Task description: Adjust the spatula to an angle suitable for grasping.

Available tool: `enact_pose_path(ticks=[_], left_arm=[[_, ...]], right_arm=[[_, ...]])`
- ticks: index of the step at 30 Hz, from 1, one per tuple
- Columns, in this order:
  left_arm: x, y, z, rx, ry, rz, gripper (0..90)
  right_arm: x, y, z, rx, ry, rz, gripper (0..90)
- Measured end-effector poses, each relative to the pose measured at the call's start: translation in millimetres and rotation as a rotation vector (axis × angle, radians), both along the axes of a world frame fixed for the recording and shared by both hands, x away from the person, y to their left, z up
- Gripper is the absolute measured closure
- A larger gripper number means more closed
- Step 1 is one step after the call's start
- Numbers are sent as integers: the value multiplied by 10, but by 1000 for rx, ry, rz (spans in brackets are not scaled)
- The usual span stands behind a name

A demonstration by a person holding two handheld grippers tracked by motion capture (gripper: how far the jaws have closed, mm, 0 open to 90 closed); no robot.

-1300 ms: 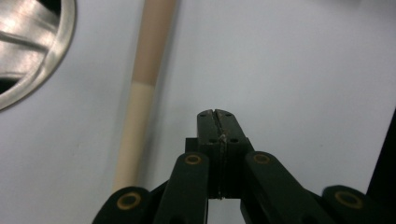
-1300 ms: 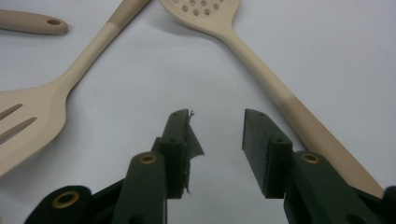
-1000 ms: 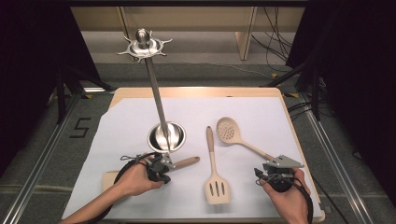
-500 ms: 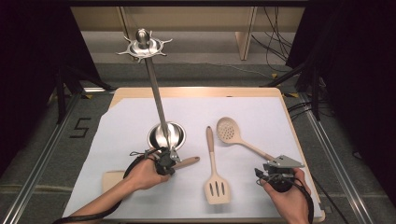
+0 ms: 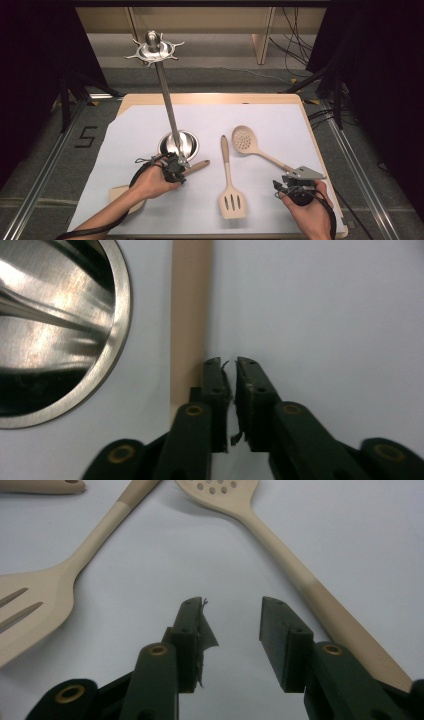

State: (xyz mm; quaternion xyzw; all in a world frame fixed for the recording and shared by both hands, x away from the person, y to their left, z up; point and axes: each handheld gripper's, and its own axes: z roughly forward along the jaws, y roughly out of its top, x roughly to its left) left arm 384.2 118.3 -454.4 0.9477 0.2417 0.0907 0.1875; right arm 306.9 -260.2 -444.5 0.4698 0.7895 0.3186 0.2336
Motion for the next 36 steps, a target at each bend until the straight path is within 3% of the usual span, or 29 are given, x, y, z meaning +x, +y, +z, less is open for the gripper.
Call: enact_pose_path(ticks=[2, 3, 4, 11, 13, 14, 17, 19, 20, 22, 24, 25, 29, 33, 36], left_arm=[[-12, 15, 31, -8, 4, 3, 752], [-12, 47, 78, 6, 2, -3, 667], [-11, 65, 101, 19, 0, -6, 646], [40, 159, 183, 72, -5, -4, 536], [77, 180, 182, 110, 37, -1, 518], [112, 191, 162, 133, 64, 4, 499], [158, 201, 142, 169, 91, 4, 499], [189, 196, 106, 184, 135, 0, 503], [194, 192, 92, 181, 153, 0, 503], [224, 179, 47, 192, 178, -19, 516], [239, 177, 29, 202, 177, -25, 533], [260, 167, 14, 228, 181, -40, 551], [287, 152, 1, 243, 180, -64, 614], [310, 137, -29, 253, 206, -101, 726], [288, 127, -24, 260, 196, -88, 761]], right_arm=[[2, -5, -6, -5, -3, 4, 621], [-21, 31, 0, 33, 39, -32, 619], [-31, 34, 10, 30, 51, -45, 619], [-23, 40, 13, 28, 39, -43, 618], [-17, 41, 7, 37, 46, -37, 618], [3, 30, -2, 29, 26, -13, 618], [-3, 33, -5, 26, 31, -20, 618], [-6, 32, -6, 27, 34, -19, 618], [13, 14, -16, 12, 8, 9, 618], [20, 1, -21, -3, 10, 22, 617], [17, 3, -21, -3, 15, 18, 617], [-15, 44, -3, 32, 50, -40, 617], [-7, 27, -11, 7, 35, -17, 617], [-13, 43, -4, 34, 49, -36, 617], [-11, 42, -6, 35, 48, -35, 617]])
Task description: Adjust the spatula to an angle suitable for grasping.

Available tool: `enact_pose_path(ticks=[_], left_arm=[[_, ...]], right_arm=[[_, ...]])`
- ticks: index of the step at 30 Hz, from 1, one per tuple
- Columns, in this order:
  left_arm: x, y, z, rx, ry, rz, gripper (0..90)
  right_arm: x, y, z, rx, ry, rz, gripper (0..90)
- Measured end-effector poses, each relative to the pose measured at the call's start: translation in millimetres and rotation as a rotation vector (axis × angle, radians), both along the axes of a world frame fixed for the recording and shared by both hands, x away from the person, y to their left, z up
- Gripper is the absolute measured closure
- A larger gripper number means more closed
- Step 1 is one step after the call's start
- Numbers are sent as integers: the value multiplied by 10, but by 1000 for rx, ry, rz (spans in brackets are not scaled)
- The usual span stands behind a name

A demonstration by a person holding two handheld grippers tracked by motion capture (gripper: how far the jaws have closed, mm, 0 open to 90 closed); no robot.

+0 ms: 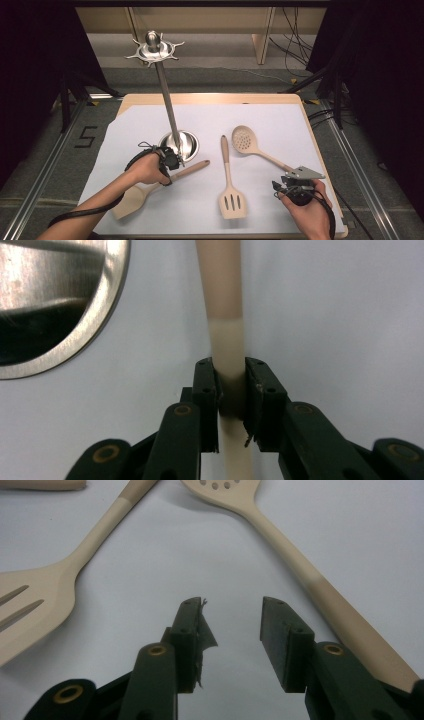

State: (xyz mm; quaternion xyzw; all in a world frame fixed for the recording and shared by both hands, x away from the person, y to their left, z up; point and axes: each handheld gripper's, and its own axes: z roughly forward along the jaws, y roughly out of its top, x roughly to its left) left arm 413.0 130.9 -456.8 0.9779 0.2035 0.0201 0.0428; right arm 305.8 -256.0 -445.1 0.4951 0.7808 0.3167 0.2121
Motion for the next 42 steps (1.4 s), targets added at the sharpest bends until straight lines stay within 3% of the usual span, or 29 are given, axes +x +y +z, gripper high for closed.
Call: enact_pose_path(ticks=[3, 7, 8, 10, 11, 12, 13, 14, 15, 16, 18, 20, 23, 24, 26, 28, 30, 36, 37, 42], left_arm=[[-38, 20, 6, -34, 5, 8, 776], [-104, 92, 78, -74, -58, 40, 777], [-122, 127, 117, -94, -76, 51, 778], [-141, 147, 140, -111, -87, 64, 778], [-171, 187, 187, -152, -117, 80, 778], [-199, 231, 244, -186, -139, 95, 778], [-199, 231, 244, -186, -139, 95, 778], [-248, 297, 341, -219, -179, 120, 779], [-248, 297, 341, -219, -179, 120, 779], [-267, 326, 370, -247, -193, 135, 779], [-342, 398, 423, -329, -263, 217, 779], [-348, 425, 442, -340, -272, 220, 779], [-409, 538, 510, -429, -308, 289, 778], [-409, 538, 510, -429, -308, 289, 779], [-452, 611, 556, -479, -317, 338, 779], [-475, 646, 561, -514, -353, 356, 779], [-494, 680, 574, -533, -351, 357, 779], [-584, 872, 620, -633, -397, 380, 779], [-609, 937, 642, -664, -418, 393, 779], [-677, 1016, 699, -714, -471, 433, 779]], right_arm=[[11, -25, -11, -29, -15, 27, 617], [2, -15, -1, -16, -1, 12, 617], [15, -34, -14, -38, -25, 32, 617], [12, -30, -10, -33, -20, 26, 617], [15, -24, -2, -19, -10, 27, 617], [35, -42, -20, -37, -46, 61, 617], [30, -27, -16, -22, -40, 45, 617], [28, -23, -16, -17, -41, 42, 617], [28, -23, -16, -17, -41, 42, 617], [27, -22, -14, -18, -40, 41, 617], [24, -23, -9, -18, -42, 40, 617], [18, -9, -2, 0, -24, 21, 617], [7, -13, 4, -11, -1, 16, 617], [5, 6, 4, 8, -5, -2, 617], [10, -8, -4, -7, -19, 16, 617], [22, -22, -9, -19, -41, 36, 617], [11, -12, 3, -4, -25, 17, 617], [27, -34, -11, -32, -41, 46, 617], [17, -12, -2, -3, -24, 23, 617], [9, -7, -3, -7, -21, 13, 617]])
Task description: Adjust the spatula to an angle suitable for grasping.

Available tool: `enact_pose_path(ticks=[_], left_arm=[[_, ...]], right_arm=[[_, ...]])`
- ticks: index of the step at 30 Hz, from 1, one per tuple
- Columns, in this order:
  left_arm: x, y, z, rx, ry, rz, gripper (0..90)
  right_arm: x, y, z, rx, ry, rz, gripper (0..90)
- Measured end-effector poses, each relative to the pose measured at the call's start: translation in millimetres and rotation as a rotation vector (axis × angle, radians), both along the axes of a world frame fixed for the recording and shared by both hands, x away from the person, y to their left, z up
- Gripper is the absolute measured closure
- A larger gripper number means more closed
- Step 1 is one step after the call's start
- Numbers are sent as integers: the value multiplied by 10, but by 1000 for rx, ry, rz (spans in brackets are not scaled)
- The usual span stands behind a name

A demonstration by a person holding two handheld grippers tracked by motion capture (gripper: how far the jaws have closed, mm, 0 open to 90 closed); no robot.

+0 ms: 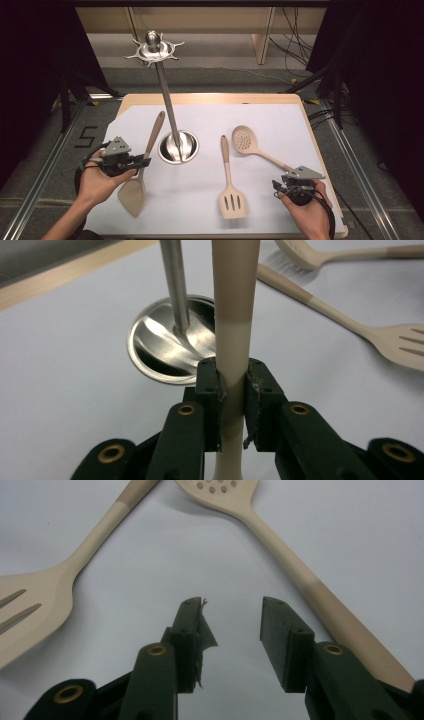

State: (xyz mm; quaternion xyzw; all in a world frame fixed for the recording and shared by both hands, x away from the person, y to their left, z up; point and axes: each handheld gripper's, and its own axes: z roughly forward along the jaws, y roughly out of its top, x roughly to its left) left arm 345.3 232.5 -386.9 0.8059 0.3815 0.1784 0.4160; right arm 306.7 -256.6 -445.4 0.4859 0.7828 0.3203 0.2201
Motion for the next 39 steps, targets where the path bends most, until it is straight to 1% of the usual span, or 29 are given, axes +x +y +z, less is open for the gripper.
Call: enact_pose_path(ticks=[1, 2, 3, 4, 7, 8, 9, 10, 11, 12, 14, 15, 16, 18, 19, 20, 21, 22, 23, 24, 25, 26, 27, 28, 29, 31, 32, 34, 39], left_arm=[[-19, 16, 24, -7, -15, 14, 779], [-45, 14, 47, -33, -30, 31, 779], [-45, 14, 47, -33, -30, 31, 779], [-69, 11, 76, -46, -48, 42, 779], [-90, -4, 112, -54, -77, 62, 779], [-93, -12, 123, -66, -84, 69, 779], [-92, -15, 130, -77, -93, 73, 779], [-99, -15, 141, -76, -99, 84, 779], [-99, -20, 153, -87, -106, 88, 779], [-99, -20, 153, -87, -106, 88, 779], [-114, -29, 185, -97, -128, 106, 779], [-123, -37, 196, -100, -133, 121, 779], [-124, -37, 205, -96, -137, 119, 779], [-124, -41, 225, -96, -145, 127, 779], [-122, -44, 233, -97, -148, 131, 779], [-119, -48, 242, -97, -151, 136, 779], [-112, -52, 248, -104, -158, 135, 779], [-112, -52, 248, -104, -158, 135, 778], [-113, -72, 285, -105, -164, 152, 779], [-113, -72, 285, -105, -164, 152, 779], [-113, -88, 314, -111, -177, 158, 779], [-113, -105, 336, -115, -186, 161, 779], [-113, -105, 336, -115, -186, 161, 779], [-110, -127, 362, -122, -200, 162, 779], [-110, -138, 379, -121, -204, 167, 779], [-108, -162, 411, -138, -205, 175, 779], [-108, -162, 411, -138, -205, 175, 779], [-100, -175, 456, -153, -221, 181, 779], [-104, -195, 531, -157, -248, 196, 778]], right_arm=[[-1, 2, 1, -1, -1, -2, 617], [0, 2, 0, 0, -1, -2, 617], [1, 2, 0, -2, -2, -1, 617], [3, 2, -2, -6, -4, 2, 617], [3, 2, -2, -6, -5, 2, 617], [-5, 14, 9, 11, 11, -12, 617], [2, 0, -1, -7, -5, 1, 617], [-2, 1, 1, -5, -1, -2, 617], [-3, 1, 1, 0, 0, -3, 617], [-3, 1, 1, 0, 0, -3, 617], [1, -8, 9, -1, -7, 3, 617], [3, -20, 9, -14, -6, 15, 617], [-19, 7, 13, 6, 15, -17, 617], [-15, 7, 12, 4, 11, -11, 617], [2, -4, 9, 0, -7, 2, 617], [-9, 13, 12, 14, 11, -18, 617], [-1, -2, 2, -7, -5, 0, 617], [-1, -2, 2, -7, -5, 0, 617], [-2, -1, 2, -7, -6, 0, 617], [-2, -1, 2, -7, -6, 0, 617], [-6, 0, 6, -9, -5, -6, 617], [-14, 13, 16, 8, 8, -21, 617], [-15, 9, 19, 0, 0, -25, 617], [-14, 8, 18, 0, -1, -23, 617], [-15, 9, 19, 1, -1, -23, 617], [-15, 8, 19, 1, -2, -22, 617], [-15, 8, 19, 1, -2, -22, 617], [-19, 6, 21, -3, -2, -24, 617], [-16, 8, 19, 0, -2, -22, 617]])
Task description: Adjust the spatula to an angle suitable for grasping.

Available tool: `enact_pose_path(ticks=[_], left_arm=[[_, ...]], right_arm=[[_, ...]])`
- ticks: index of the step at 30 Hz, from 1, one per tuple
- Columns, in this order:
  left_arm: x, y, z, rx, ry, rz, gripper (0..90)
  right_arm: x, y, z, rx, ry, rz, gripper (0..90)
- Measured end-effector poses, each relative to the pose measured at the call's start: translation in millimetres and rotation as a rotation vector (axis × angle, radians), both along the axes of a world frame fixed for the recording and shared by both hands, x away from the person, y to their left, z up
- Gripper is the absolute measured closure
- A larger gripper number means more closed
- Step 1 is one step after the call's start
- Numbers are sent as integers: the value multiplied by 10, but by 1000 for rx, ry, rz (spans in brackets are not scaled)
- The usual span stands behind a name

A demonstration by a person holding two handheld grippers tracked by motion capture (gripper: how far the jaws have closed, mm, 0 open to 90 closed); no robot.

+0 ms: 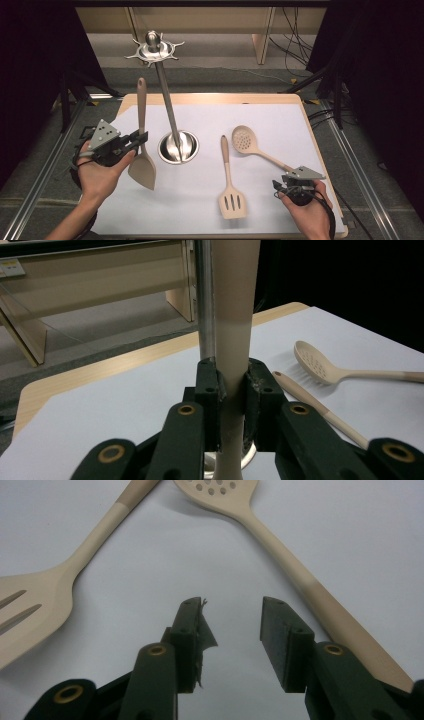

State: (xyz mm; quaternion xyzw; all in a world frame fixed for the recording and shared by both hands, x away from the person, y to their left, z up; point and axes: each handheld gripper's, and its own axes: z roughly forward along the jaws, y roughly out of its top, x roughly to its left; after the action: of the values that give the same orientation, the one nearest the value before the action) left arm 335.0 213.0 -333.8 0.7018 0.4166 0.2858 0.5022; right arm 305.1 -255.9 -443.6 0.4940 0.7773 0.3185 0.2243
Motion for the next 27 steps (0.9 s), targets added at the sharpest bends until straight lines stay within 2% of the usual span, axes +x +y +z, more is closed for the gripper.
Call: enact_pose_path(ticks=[1, 3, 7, 9, 15, 27], left_arm=[[-2, -3, 11, 3, -4, 3, 779], [-4, -15, 37, 10, -17, 6, 778], [-6, -39, 72, 9, -29, 8, 778], [0, -57, 102, 2, -36, 7, 778], [5, -96, 157, -4, -63, 11, 778], [21, -157, 217, 16, -87, 32, 778]], right_arm=[[0, 6, -2, 12, 12, 3, 617], [13, -11, -14, -12, -10, 23, 617], [4, 0, -4, -2, 11, 17, 617], [14, -12, -17, -16, -8, 32, 617], [9, -6, -15, -6, 0, 18, 617], [6, 8, -8, 7, 10, 12, 618]])
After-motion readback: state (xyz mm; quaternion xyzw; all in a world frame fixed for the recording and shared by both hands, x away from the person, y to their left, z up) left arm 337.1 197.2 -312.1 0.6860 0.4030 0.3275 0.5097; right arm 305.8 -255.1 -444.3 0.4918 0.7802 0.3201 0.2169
